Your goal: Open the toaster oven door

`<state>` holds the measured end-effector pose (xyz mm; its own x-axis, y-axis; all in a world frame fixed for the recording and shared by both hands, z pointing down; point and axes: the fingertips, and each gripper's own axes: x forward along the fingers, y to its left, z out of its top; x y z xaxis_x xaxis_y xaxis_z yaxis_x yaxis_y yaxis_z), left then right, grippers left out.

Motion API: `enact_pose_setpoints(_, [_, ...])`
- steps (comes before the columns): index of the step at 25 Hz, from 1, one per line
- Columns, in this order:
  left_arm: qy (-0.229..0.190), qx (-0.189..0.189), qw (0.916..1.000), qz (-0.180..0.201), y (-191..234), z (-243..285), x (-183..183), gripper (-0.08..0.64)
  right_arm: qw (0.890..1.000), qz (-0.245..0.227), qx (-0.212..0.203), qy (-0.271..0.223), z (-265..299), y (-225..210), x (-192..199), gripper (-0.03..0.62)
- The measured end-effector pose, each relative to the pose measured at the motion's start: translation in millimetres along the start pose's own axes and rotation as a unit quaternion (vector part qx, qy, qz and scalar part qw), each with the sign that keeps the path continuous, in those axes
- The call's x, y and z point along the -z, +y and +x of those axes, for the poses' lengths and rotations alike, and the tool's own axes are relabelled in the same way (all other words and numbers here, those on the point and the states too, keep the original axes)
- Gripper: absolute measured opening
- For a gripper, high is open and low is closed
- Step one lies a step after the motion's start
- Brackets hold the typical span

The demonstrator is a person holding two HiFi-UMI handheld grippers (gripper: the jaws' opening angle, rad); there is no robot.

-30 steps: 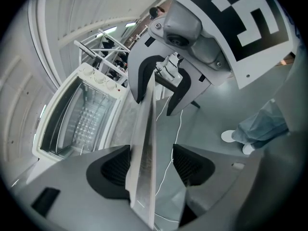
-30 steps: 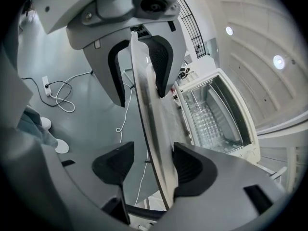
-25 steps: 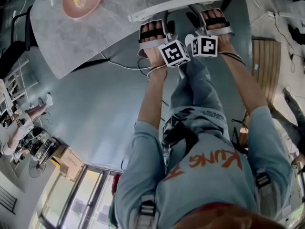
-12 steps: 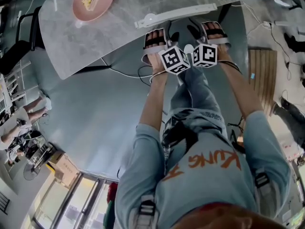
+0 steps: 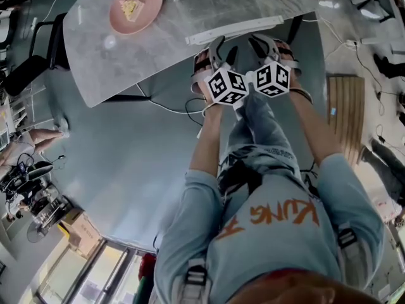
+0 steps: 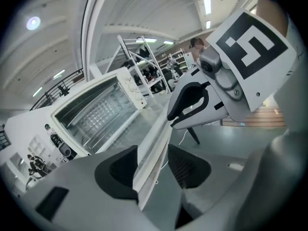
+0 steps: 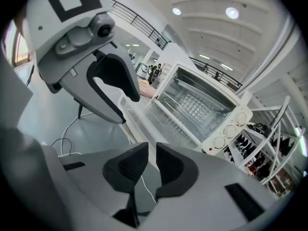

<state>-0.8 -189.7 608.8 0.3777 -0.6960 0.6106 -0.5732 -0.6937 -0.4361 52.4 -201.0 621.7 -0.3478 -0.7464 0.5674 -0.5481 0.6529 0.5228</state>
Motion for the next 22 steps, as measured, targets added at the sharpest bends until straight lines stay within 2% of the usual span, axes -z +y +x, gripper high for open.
enact_pose_setpoints(5, [-0.032, -0.041, 0.9974, -0.050, 33, -26, -17, 0.115, 0.998, 0.064, 0.021, -0.017, -14, -25, -22, 0.019])
enact_pose_setpoints(9, [-0.065, -0.079, 0.9888, -0.109, 59, -55, -30, 0.037, 0.990, 0.130, 0.039, -0.032, -31, -40, -41, -0.002])
enact_pose_setpoints(12, [-0.097, -0.115, 0.9758, -0.159, 87, -75, -43, 0.011, 0.983, 0.168, 0.053, -0.054, -38, -61, -63, -0.002])
enact_pose_setpoints(17, [-0.161, -0.150, 0.9474, -0.232, 123, -114, -63, 0.003, 0.969, 0.216, 0.063, -0.098, -56, -89, -106, -0.002])
enact_pose_setpoints(19, [-0.183, -0.157, 0.9382, -0.249, 134, -130, -72, 0.002, 0.962, 0.237, 0.066, -0.120, -66, -100, -125, -0.003])
enact_pose_setpoints(22, [-0.205, -0.172, 0.9297, -0.253, 153, -151, -86, 0.002, 0.950, 0.263, 0.078, -0.151, -80, -120, -149, -0.003])
